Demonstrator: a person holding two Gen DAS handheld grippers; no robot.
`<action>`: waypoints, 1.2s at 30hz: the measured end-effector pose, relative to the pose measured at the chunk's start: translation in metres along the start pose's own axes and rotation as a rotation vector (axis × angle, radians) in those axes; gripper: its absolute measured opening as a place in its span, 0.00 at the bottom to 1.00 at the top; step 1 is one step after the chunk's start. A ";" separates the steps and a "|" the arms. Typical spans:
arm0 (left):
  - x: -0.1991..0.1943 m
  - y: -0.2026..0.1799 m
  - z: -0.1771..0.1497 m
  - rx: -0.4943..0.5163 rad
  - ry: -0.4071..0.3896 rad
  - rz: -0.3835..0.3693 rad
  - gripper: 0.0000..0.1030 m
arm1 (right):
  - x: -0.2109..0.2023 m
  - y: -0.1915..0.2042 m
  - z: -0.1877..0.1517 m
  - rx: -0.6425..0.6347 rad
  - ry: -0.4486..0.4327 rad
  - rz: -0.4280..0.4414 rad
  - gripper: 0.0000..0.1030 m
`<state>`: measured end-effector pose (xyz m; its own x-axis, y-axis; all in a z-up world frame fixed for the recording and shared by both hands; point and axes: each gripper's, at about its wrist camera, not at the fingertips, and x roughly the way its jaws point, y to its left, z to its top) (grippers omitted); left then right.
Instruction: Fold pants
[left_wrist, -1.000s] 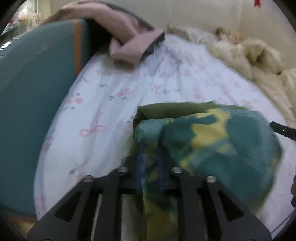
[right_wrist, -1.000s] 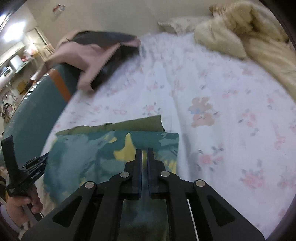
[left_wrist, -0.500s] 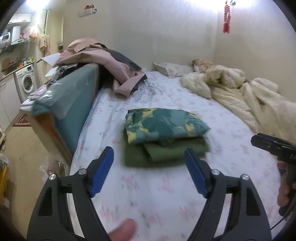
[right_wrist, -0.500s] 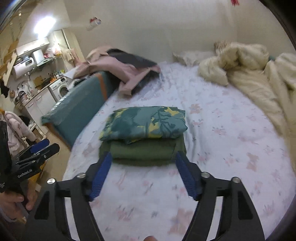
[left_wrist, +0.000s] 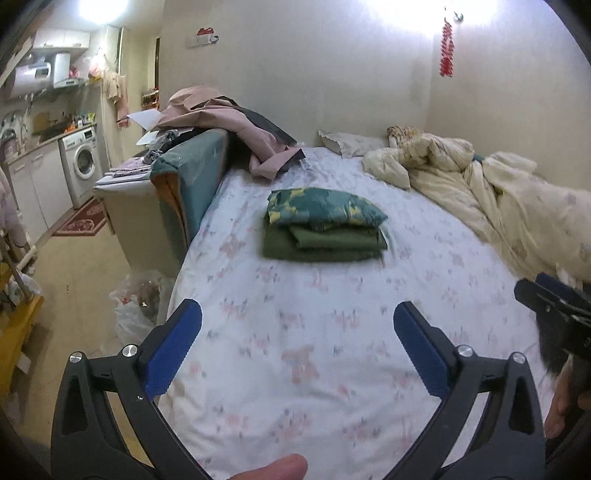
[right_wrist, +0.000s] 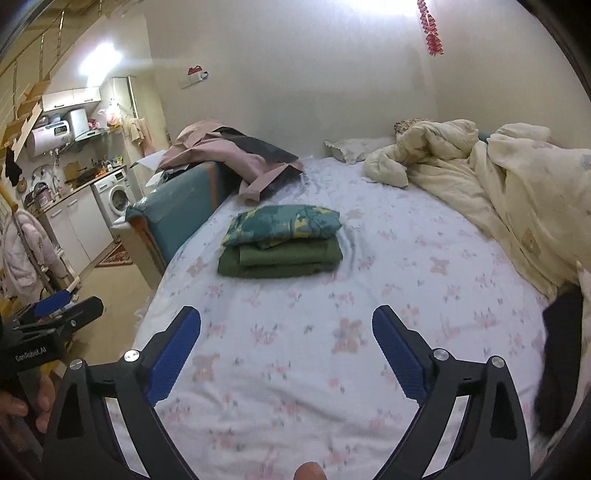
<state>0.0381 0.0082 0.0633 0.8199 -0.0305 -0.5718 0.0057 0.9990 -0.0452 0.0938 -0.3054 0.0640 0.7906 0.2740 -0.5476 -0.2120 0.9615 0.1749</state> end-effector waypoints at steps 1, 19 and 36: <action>-0.006 -0.002 -0.007 0.007 -0.009 0.004 1.00 | -0.004 0.001 -0.006 0.001 -0.002 -0.005 0.94; -0.022 -0.019 -0.039 0.039 -0.061 0.003 1.00 | -0.012 0.024 -0.052 -0.041 -0.001 -0.069 1.00; -0.020 -0.023 -0.040 0.047 -0.059 0.011 1.00 | -0.013 0.021 -0.050 -0.023 -0.015 -0.069 1.00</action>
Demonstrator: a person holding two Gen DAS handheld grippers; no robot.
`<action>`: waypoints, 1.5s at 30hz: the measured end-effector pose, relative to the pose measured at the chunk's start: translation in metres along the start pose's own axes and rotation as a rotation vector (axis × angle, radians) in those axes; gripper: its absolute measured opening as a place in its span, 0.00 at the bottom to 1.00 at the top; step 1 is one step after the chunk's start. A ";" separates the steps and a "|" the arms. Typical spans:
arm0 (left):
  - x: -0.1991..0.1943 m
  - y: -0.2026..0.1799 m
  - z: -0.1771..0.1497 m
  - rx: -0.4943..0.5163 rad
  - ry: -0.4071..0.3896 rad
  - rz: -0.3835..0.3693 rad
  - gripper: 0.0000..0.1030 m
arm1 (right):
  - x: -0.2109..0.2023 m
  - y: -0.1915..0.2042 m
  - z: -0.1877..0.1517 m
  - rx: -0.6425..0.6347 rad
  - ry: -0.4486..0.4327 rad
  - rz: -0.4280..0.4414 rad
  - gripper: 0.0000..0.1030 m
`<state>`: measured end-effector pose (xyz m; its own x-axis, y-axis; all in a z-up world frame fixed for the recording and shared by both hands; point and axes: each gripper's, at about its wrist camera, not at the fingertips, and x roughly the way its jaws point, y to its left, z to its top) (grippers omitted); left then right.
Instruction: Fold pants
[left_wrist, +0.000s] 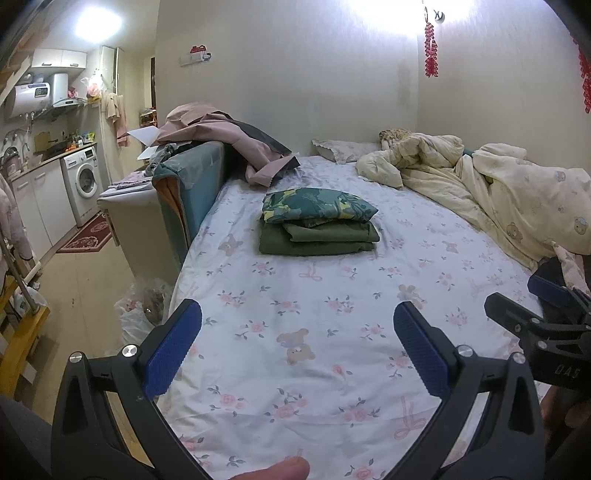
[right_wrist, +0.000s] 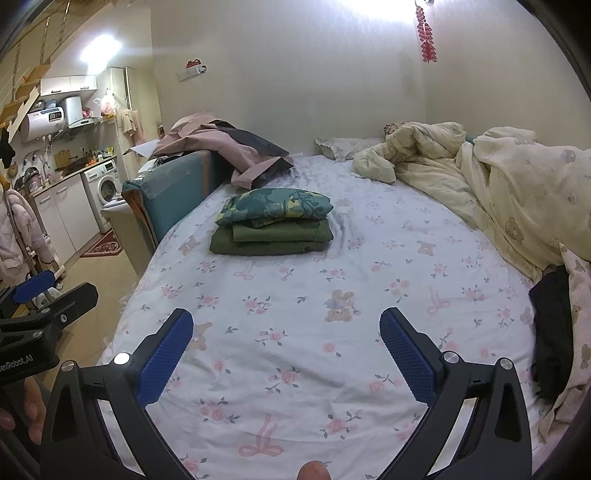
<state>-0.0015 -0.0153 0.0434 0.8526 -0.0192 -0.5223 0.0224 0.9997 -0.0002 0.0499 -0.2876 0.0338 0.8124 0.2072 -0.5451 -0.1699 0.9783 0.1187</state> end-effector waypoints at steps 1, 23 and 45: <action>0.000 0.000 0.000 -0.001 0.001 0.000 1.00 | 0.000 0.000 0.000 0.000 0.000 0.001 1.00; -0.002 -0.001 0.000 -0.003 -0.003 0.007 1.00 | -0.001 0.002 0.002 -0.008 -0.009 0.001 1.00; -0.002 -0.002 0.001 -0.003 -0.003 0.007 1.00 | -0.001 0.004 0.002 -0.010 -0.009 0.001 1.00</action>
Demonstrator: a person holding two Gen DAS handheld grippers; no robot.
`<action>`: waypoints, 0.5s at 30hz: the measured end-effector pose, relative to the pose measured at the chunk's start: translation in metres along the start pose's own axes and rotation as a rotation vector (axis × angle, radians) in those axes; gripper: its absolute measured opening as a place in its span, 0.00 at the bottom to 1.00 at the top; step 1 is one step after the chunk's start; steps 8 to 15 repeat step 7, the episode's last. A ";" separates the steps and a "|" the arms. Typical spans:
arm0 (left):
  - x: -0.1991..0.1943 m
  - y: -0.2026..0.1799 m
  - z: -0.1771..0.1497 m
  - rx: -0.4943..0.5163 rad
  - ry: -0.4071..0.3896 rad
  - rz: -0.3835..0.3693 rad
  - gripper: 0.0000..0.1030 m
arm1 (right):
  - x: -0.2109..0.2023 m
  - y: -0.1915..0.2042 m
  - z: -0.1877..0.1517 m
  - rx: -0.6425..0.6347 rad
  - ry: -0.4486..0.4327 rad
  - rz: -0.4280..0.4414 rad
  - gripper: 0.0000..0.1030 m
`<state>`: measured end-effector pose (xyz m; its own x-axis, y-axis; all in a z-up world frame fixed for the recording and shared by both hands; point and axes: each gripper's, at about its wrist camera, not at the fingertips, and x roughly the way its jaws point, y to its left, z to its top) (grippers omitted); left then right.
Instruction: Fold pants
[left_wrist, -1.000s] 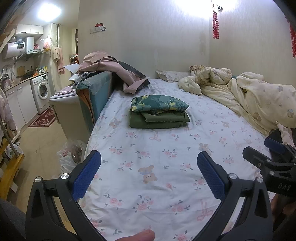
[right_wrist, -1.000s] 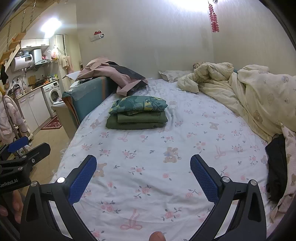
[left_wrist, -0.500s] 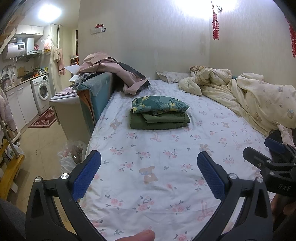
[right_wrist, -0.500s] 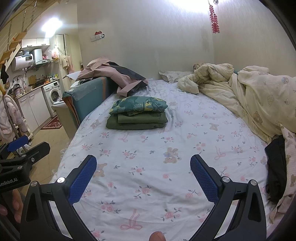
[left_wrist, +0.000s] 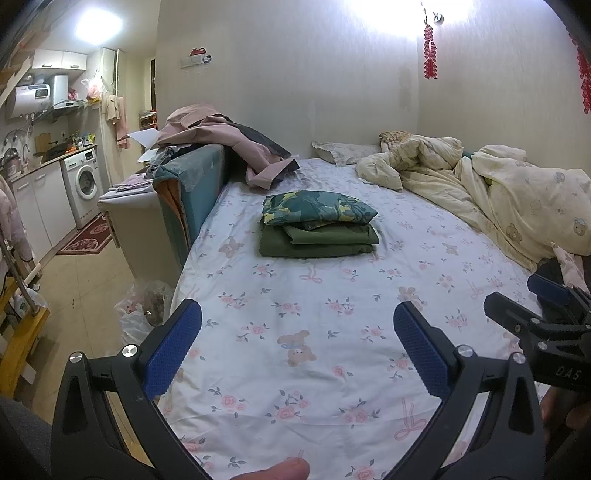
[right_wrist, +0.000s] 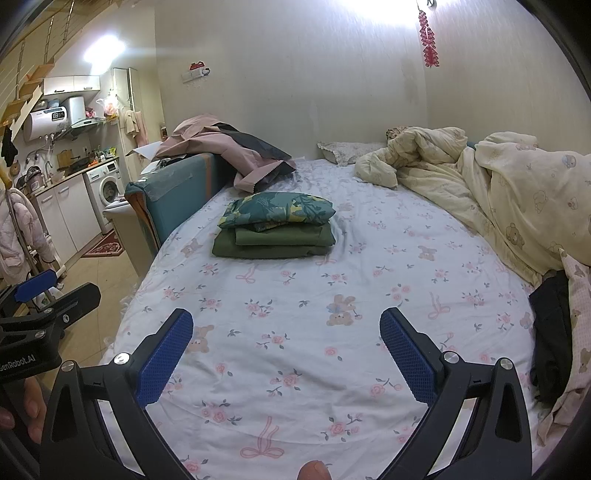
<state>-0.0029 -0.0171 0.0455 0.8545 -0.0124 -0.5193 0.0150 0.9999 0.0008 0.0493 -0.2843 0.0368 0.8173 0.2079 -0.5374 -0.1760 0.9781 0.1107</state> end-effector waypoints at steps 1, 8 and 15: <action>0.000 0.000 0.000 0.000 0.000 0.000 1.00 | 0.000 0.000 0.000 0.000 0.000 0.000 1.00; -0.001 0.000 0.002 -0.008 0.001 -0.006 1.00 | 0.000 0.001 -0.001 0.001 -0.002 -0.001 1.00; -0.001 0.000 0.002 -0.008 0.001 -0.006 1.00 | 0.000 0.001 -0.001 0.001 -0.002 -0.001 1.00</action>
